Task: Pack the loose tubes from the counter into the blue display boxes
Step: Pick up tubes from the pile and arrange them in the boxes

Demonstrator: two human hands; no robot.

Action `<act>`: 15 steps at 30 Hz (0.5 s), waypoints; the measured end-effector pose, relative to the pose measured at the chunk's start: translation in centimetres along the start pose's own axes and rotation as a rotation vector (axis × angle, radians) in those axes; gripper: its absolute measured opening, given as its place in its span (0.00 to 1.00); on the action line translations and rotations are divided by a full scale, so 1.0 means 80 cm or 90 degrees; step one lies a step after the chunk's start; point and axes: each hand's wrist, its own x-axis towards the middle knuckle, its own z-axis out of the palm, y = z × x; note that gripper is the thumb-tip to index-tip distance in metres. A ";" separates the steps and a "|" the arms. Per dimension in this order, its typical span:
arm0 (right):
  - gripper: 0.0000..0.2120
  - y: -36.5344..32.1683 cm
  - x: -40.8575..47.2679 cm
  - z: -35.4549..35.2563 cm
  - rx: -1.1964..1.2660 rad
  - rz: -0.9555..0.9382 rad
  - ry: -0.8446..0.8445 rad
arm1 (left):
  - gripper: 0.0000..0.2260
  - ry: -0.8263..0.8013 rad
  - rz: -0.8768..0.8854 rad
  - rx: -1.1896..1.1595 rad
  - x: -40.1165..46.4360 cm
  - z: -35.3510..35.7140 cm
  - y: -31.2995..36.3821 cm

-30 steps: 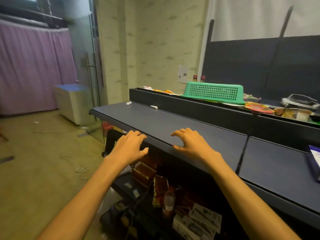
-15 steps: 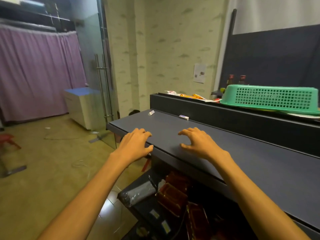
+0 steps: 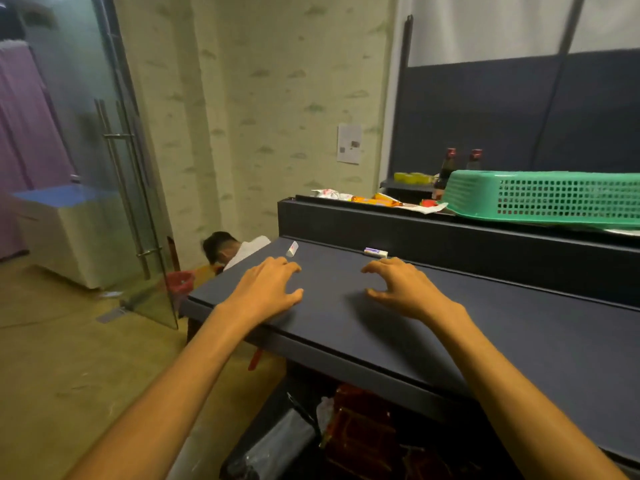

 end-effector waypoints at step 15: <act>0.22 0.008 0.083 0.020 -0.030 0.169 -0.006 | 0.26 -0.078 0.084 -0.065 0.166 0.056 -0.106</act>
